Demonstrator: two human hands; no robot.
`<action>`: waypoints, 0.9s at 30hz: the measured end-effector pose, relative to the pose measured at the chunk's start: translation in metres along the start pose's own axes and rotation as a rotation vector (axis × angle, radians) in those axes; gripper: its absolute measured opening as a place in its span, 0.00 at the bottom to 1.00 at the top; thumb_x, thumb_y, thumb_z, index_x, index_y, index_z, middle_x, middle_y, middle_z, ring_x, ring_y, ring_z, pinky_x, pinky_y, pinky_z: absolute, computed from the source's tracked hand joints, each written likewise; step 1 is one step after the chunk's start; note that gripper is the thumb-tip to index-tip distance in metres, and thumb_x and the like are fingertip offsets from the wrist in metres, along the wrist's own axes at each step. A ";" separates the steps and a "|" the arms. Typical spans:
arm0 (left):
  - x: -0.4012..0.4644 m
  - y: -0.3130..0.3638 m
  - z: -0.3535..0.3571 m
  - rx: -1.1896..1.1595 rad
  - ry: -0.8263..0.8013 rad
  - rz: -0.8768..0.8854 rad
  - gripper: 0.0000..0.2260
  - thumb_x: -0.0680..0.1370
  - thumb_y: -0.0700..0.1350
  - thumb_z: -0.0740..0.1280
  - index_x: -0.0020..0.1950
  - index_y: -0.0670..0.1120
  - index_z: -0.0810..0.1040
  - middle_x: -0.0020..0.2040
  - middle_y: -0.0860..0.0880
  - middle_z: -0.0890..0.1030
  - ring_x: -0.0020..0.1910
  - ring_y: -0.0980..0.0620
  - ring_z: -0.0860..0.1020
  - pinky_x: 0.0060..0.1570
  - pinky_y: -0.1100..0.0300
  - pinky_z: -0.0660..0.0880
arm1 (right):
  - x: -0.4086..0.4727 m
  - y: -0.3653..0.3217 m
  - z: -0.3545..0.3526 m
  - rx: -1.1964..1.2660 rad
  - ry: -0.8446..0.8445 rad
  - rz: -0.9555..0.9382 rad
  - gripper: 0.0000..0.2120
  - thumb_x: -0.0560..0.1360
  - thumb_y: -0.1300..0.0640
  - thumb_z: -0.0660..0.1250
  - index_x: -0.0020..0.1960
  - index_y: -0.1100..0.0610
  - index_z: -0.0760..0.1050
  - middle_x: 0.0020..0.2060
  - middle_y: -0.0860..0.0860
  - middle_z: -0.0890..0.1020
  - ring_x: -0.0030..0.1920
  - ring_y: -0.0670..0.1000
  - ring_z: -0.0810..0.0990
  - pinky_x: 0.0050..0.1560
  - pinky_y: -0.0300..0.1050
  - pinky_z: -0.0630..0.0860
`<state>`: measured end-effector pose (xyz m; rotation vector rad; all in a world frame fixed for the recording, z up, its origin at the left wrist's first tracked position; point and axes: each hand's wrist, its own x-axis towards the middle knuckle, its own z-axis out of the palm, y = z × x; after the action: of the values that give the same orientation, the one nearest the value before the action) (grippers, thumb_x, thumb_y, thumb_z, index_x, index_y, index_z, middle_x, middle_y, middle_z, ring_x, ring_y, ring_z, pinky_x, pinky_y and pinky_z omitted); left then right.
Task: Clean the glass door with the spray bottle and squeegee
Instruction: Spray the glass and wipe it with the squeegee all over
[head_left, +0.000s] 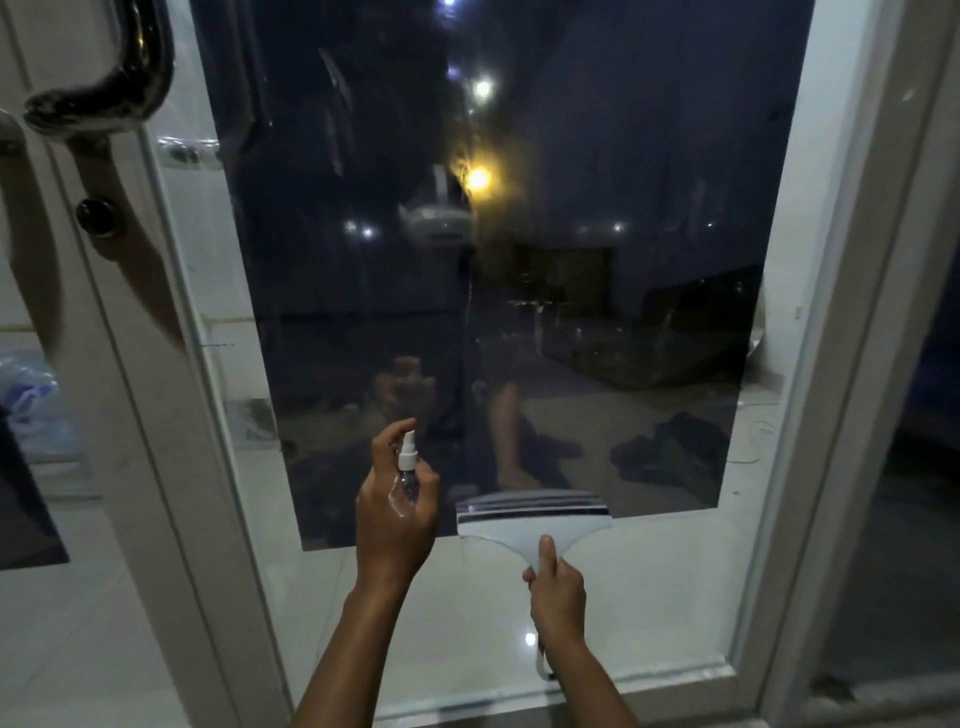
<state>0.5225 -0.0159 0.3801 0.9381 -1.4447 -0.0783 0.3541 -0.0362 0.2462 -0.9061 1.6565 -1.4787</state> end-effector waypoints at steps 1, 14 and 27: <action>-0.001 0.000 0.001 0.000 0.001 0.000 0.18 0.80 0.48 0.62 0.70 0.58 0.66 0.45 0.60 0.78 0.42 0.57 0.81 0.38 0.72 0.77 | 0.002 -0.010 0.002 0.053 0.012 -0.035 0.26 0.82 0.39 0.55 0.38 0.56 0.79 0.36 0.52 0.83 0.37 0.50 0.82 0.36 0.41 0.77; -0.001 0.001 0.003 -0.007 -0.004 -0.023 0.18 0.80 0.47 0.63 0.70 0.56 0.67 0.43 0.60 0.78 0.40 0.57 0.81 0.36 0.71 0.76 | 0.007 0.036 -0.002 -0.073 0.001 0.063 0.23 0.83 0.41 0.55 0.39 0.54 0.76 0.39 0.53 0.82 0.39 0.48 0.79 0.39 0.43 0.71; 0.040 0.022 -0.004 0.024 0.000 0.055 0.19 0.81 0.40 0.66 0.69 0.56 0.68 0.45 0.52 0.80 0.38 0.56 0.81 0.36 0.53 0.82 | 0.019 -0.071 -0.045 -0.375 -0.043 -0.562 0.31 0.75 0.26 0.53 0.31 0.50 0.75 0.27 0.43 0.79 0.32 0.40 0.78 0.31 0.34 0.70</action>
<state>0.5229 -0.0221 0.4257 0.9168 -1.4733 -0.0206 0.3080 -0.0369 0.3192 -1.7061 1.7635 -1.4975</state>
